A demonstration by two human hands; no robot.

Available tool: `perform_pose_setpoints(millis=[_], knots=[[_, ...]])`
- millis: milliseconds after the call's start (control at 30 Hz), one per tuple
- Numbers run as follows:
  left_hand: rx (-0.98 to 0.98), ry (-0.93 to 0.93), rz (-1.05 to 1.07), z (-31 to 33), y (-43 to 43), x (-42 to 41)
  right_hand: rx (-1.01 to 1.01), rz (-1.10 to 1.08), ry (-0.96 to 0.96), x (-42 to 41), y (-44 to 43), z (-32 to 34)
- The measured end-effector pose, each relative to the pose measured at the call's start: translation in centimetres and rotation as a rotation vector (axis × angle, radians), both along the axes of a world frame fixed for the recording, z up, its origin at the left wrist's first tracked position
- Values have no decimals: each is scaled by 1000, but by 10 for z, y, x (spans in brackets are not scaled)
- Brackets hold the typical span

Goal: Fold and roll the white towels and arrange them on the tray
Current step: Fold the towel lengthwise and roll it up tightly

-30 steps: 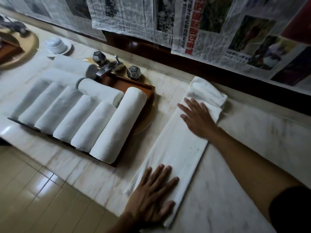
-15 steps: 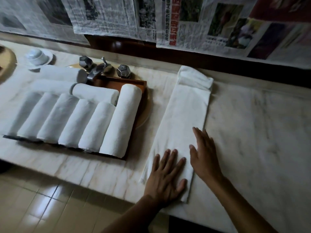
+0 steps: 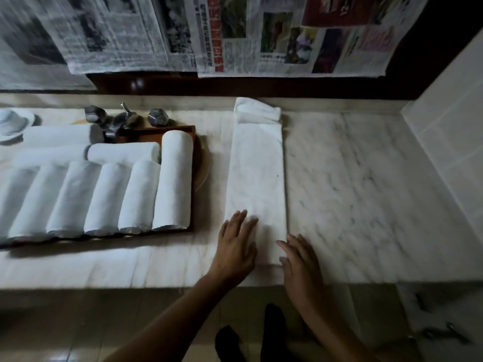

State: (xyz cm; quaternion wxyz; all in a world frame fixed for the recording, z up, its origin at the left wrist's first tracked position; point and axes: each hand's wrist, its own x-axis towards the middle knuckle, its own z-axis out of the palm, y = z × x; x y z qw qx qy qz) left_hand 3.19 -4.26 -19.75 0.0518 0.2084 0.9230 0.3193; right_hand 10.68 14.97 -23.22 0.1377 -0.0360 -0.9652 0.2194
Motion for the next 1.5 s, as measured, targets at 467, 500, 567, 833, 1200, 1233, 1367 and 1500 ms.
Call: perform_pose_setpoints(millis=[467, 500, 567, 833, 1200, 1233, 1367, 1500], knots=[[-231, 337, -420, -20, -85, 26, 12, 350, -38, 43, 4, -5], [-260, 321, -434, -19, -85, 28, 50, 369, -42, 46, 7, 0], [-290, 286, -459, -17, -85, 34, 103, 372, -55, 52, 6, 8], [-185, 189, -499, -4, -84, 47, 3, 268, 39, 60, 7, 4], [-111, 51, -212, 14, -78, 58, -120, 245, -139, 54, 20, 21], [-81, 2, -157, 14, -77, 57, -137, 242, -148, 53, 22, 24], [24, -141, 49, 20, -68, 51, -243, 107, -269, 44, 27, 39], [-20, -263, 129, 27, -61, 41, -384, -31, -384, 37, 32, 43]])
